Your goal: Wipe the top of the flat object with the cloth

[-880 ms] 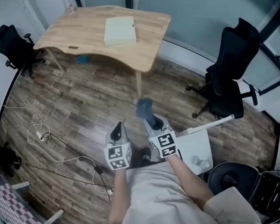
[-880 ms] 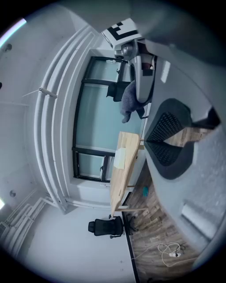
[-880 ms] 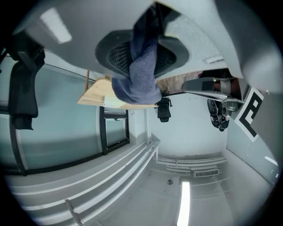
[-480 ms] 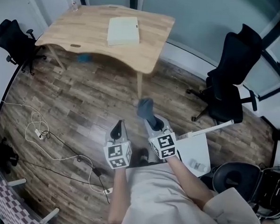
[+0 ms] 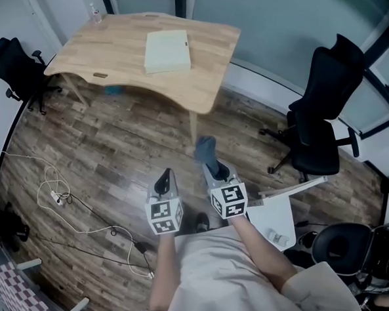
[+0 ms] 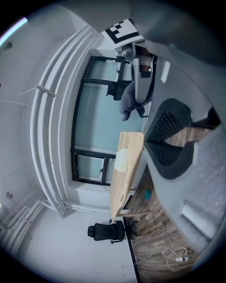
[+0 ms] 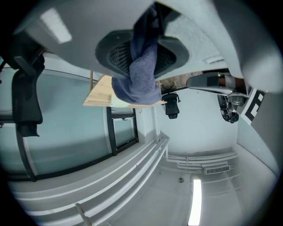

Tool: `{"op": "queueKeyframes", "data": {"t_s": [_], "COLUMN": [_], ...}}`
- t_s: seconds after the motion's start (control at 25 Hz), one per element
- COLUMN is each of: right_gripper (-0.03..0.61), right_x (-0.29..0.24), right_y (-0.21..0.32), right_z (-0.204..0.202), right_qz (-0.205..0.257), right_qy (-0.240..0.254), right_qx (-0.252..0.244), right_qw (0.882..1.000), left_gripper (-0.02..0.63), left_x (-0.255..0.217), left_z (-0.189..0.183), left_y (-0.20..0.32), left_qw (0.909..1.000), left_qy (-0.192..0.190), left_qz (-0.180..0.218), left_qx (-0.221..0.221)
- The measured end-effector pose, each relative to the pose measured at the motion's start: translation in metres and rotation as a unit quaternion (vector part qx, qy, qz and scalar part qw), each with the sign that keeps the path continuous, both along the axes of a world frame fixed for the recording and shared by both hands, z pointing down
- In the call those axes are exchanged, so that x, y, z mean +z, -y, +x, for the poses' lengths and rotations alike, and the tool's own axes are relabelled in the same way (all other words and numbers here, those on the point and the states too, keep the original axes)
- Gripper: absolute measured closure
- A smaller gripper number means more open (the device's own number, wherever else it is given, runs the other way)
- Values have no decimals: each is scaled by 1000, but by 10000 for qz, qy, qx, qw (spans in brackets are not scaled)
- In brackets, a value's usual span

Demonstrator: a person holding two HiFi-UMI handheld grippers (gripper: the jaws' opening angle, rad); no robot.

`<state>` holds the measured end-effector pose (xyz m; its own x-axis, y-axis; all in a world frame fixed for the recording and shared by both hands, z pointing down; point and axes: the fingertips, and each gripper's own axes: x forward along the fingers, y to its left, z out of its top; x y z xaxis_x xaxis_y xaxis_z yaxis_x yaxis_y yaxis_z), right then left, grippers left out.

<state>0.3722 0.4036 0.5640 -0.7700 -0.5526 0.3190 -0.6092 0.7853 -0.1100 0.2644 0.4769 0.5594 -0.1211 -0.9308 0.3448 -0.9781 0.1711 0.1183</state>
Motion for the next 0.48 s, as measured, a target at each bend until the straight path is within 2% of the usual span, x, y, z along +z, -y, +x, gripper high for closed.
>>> {"op": "queueKeyframes", "data": {"t_s": [0.12,0.48], "right_gripper": [477,475], "right_x": [0,8], "right_y": [22,74], "right_z": [-14,-74], "right_qz": [-145,-372], "right_qy": [70,12], "right_qx": [100,-145], "right_qw": [9998,9992], "left_gripper": [606,606], "left_x": [-4,-13], "left_z": [-16,-80], "left_y": [21,90], "left_qw": [10000,9999], "left_qy": [44,-73], "left_qz": [-21,-11], "left_qx": [54,89]}}
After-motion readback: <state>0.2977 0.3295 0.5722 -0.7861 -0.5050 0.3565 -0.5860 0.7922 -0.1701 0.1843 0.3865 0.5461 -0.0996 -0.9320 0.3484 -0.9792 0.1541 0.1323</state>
